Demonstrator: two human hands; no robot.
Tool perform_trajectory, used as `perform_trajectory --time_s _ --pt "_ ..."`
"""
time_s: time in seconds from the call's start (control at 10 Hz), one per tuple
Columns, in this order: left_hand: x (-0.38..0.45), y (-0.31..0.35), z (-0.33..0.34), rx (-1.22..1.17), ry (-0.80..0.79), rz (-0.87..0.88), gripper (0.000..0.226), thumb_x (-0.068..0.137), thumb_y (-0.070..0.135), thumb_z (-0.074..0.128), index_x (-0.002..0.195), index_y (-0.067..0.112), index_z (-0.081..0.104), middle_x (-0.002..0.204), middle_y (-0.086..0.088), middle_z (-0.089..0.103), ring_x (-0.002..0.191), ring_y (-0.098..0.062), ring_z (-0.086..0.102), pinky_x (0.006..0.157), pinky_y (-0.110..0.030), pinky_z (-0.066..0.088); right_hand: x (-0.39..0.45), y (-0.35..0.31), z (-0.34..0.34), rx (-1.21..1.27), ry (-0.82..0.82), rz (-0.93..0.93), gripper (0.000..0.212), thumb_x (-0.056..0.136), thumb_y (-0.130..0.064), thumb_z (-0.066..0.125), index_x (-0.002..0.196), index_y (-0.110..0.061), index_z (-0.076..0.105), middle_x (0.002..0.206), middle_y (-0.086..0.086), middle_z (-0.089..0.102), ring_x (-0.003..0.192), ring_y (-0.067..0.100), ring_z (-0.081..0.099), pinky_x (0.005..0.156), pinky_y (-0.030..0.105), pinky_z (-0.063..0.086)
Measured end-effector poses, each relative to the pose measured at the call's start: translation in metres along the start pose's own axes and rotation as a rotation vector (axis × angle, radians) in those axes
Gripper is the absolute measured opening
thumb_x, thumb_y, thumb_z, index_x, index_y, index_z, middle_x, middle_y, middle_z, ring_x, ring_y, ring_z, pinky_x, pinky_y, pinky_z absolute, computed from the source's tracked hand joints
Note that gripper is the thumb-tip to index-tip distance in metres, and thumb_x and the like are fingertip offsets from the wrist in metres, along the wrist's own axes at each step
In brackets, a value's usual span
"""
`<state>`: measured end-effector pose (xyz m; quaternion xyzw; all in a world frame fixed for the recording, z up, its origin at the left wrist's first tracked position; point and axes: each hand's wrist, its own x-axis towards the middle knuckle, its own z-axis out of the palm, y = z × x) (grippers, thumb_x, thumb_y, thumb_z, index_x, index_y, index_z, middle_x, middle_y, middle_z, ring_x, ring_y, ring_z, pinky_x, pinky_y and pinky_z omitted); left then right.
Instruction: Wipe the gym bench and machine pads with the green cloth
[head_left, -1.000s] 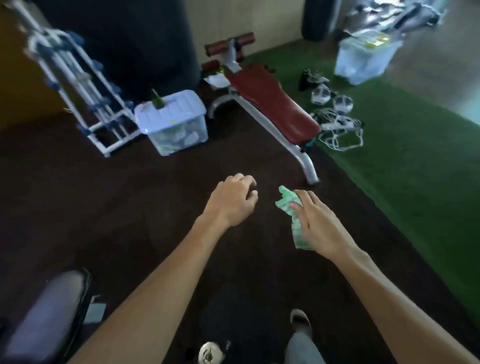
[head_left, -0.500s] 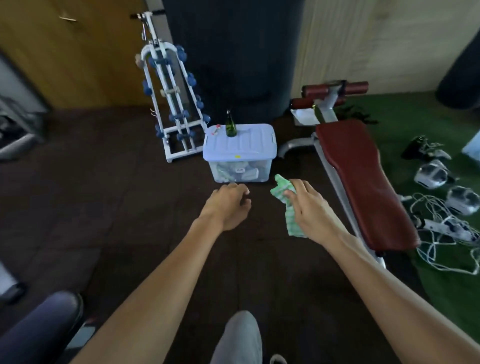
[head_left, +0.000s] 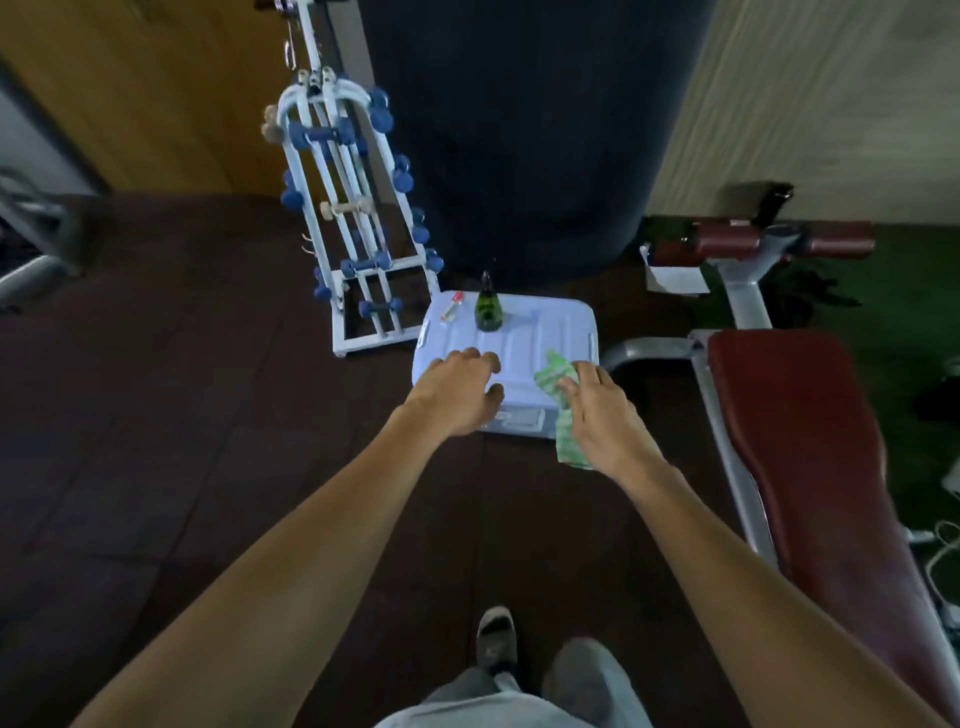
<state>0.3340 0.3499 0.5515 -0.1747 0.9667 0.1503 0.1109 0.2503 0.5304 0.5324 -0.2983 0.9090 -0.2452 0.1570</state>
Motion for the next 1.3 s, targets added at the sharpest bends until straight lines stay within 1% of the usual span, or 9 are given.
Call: perform_trajectory --time_s 0.3,0.6,0.7,0.8,0.9,1.0,1.1,1.2,1.3 --pt "0.232 -0.064 -0.006 -0.034 -0.102 -0.119 0.043 0.106 0.032 0.045 0.144 0.013 0.050 0.144 -0.012 0.053 0.129 -0.035 0.051 0.105 -0.042 0.038 0.257 0.046 0.039 -0.020 -0.191 0.059 0.033 0.111 -0.031 0.031 0.132 -0.009 0.044 0.132 0.014 0.051 0.119 0.042 0.056 0.084 0.045 0.042" --pt "0.406 -0.139 0.071 -0.153 -0.250 -0.236 0.042 0.105 0.032 0.045 0.142 0.013 0.050 0.140 -0.009 0.054 0.130 -0.030 0.049 0.107 -0.043 0.037 0.448 0.086 0.151 -0.006 -0.380 0.165 0.033 0.111 -0.028 0.032 0.135 -0.006 0.043 0.135 0.016 0.049 0.124 0.039 0.051 0.094 0.050 0.044" --pt "0.463 -0.175 0.126 -0.161 -0.277 -0.236 0.042 0.104 0.030 0.046 0.142 0.012 0.049 0.138 -0.011 0.055 0.128 -0.031 0.049 0.106 -0.043 0.037 0.496 0.115 0.211 -0.032 -0.384 0.201 0.037 0.111 -0.030 0.031 0.138 -0.007 0.042 0.137 0.016 0.048 0.125 0.039 0.049 0.096 0.051 0.044" --pt "0.513 -0.210 0.206 -0.132 -0.312 -0.210 0.045 0.103 0.029 0.047 0.145 0.012 0.046 0.141 -0.011 0.051 0.130 -0.032 0.047 0.106 -0.044 0.038 0.536 0.160 0.288 -0.149 -0.370 0.190 0.042 0.110 -0.031 0.035 0.143 -0.005 0.039 0.138 0.018 0.047 0.125 0.041 0.049 0.098 0.052 0.045" --pt "0.551 -0.237 0.286 -0.045 -0.338 -0.132 0.052 0.104 0.029 0.046 0.152 0.012 0.037 0.156 -0.013 0.037 0.141 -0.032 0.037 0.111 -0.042 0.035 0.564 0.200 0.358 -0.234 -0.367 0.175 0.049 0.110 -0.035 0.040 0.148 -0.005 0.037 0.139 0.018 0.047 0.126 0.040 0.049 0.097 0.051 0.047" --pt "0.577 -0.258 0.351 0.004 -0.336 -0.062 0.062 0.105 0.030 0.044 0.160 0.012 0.022 0.170 -0.016 0.009 0.157 -0.033 0.012 0.123 -0.042 0.021 0.583 0.230 0.416 -0.309 -0.321 0.144 0.057 0.105 -0.036 0.041 0.150 -0.001 0.039 0.143 0.022 0.048 0.131 0.043 0.049 0.103 0.055 0.048" --pt "0.586 -0.271 0.396 -0.007 -0.263 -0.041 0.072 0.105 0.036 0.044 0.164 0.013 0.010 0.172 -0.016 -0.004 0.160 -0.033 -0.001 0.127 -0.045 0.011 0.583 0.250 0.449 -0.412 -0.334 0.111 0.074 0.097 -0.047 0.039 0.155 -0.003 0.034 0.159 0.027 0.034 0.148 0.047 0.032 0.113 0.068 0.033" --pt "0.585 -0.277 0.414 -0.011 -0.178 -0.040 0.074 0.102 0.043 0.039 0.164 0.012 0.013 0.172 -0.018 0.003 0.159 -0.036 0.004 0.127 -0.049 0.014 0.575 0.261 0.459 -0.446 -0.265 0.055 0.081 0.098 -0.052 0.045 0.161 -0.006 0.023 0.167 0.025 0.020 0.155 0.045 0.019 0.118 0.068 0.023" --pt "0.582 -0.274 0.402 -0.009 -0.216 -0.037 0.070 0.104 0.041 0.039 0.163 0.011 0.015 0.171 -0.020 0.003 0.159 -0.037 0.005 0.127 -0.049 0.015 0.570 0.257 0.446 -0.330 -0.190 0.078 0.077 0.101 -0.049 0.046 0.160 -0.004 0.024 0.167 0.024 0.019 0.156 0.042 0.018 0.123 0.062 0.016"
